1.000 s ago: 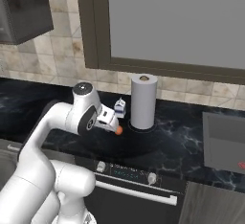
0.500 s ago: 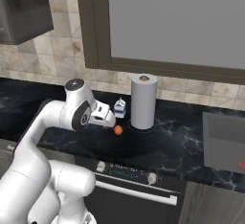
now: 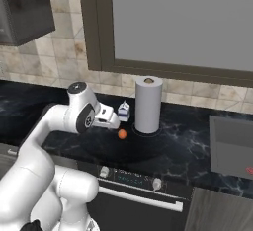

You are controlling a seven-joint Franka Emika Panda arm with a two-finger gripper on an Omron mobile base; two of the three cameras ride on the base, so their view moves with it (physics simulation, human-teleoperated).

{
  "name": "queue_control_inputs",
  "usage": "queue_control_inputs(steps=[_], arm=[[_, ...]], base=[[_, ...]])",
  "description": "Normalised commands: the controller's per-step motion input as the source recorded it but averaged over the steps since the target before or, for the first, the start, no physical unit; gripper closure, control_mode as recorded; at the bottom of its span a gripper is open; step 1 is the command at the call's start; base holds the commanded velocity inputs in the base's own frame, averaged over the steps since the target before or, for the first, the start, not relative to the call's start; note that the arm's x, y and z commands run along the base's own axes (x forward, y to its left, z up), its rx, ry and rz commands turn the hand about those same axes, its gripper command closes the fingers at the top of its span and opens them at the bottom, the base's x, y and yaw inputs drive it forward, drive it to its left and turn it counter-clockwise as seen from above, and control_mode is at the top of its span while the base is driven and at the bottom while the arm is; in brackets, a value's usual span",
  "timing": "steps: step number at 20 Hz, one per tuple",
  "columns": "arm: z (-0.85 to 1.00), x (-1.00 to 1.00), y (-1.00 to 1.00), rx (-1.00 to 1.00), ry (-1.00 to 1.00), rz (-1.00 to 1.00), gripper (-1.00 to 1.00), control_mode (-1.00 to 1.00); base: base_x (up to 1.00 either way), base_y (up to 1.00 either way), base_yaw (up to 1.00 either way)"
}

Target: Gather the eggs and milk located in the vicinity of the sink area and place them right next to the bowl.

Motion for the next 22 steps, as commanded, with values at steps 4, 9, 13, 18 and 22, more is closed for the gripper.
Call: queue_control_inputs(steps=[4,9,13,18,22], arm=[[-0.10,0.20,-0.02,0.00,0.00,0.03,-1.00,-1.00],[-0.15,0.20,-0.10,0.00,0.01,0.05,-1.00,-1.00],[-0.19,0.14,-0.13,0.00,0.00,0.06,-1.00,-1.00],[-0.20,0.06,-0.04,0.00,0.00,0.02,-1.00,-1.00],[-0.25,0.07,0.00,0.00,0.00,0.00,-1.00,-1.00]], base=[[0.00,0.00,0.00],[0.00,0.00,0.00],[0.00,0.00,0.00],[0.00,0.00,0.00],[0.00,0.00,0.00]])
